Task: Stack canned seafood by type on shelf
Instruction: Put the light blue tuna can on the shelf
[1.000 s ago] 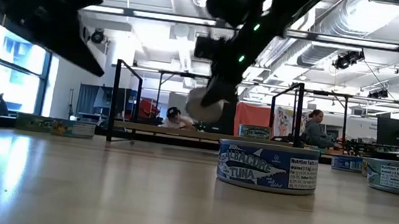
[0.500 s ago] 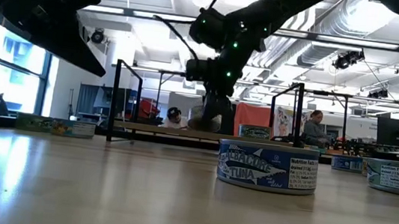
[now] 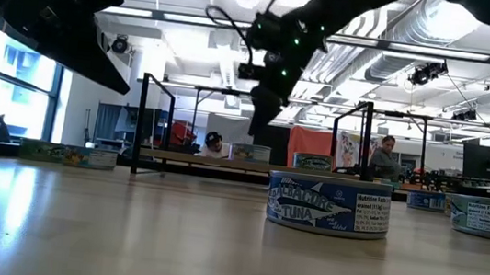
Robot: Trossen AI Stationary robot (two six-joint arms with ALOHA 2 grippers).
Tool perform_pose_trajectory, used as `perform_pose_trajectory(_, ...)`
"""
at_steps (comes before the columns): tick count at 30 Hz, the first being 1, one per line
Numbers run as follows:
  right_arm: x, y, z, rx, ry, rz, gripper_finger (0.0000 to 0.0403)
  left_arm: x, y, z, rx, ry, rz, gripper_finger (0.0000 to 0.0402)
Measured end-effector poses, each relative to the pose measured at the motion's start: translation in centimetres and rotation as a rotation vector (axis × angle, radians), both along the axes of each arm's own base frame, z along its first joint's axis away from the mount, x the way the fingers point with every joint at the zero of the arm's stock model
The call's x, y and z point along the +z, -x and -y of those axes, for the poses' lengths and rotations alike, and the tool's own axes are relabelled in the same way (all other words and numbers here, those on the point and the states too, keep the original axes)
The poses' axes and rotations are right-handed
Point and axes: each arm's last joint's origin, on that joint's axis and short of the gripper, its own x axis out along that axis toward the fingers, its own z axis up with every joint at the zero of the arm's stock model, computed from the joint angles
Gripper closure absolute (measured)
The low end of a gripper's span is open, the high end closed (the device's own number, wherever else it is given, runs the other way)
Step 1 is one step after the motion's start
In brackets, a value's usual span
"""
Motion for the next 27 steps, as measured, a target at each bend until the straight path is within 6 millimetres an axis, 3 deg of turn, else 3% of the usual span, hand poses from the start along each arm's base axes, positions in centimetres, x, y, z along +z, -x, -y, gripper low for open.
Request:
perform_pose_trajectory(5,-2.0,0.1,2.8,-0.078,-0.083,0.063,0.0381,0.0,0.0,0.0,0.000,0.000,0.000,0.0401)
perform_pose_trajectory(7,-2.7,-0.2,3.3,-0.086,-0.084,0.076,0.0397,0.0,0.0,0.0,0.000,0.000,0.000,0.0401)
perform_pose_trajectory(17,-3.2,-0.4,4.0,-0.126,-0.035,0.080,0.0399,0.0,0.0,0.0,0.005,0.009,0.002,0.0401)
perform_pose_trajectory(27,-1.4,-0.8,4.8,-0.183,0.023,0.114,0.0401,0.0,0.0,0.0,0.008,0.017,0.003,0.0401)
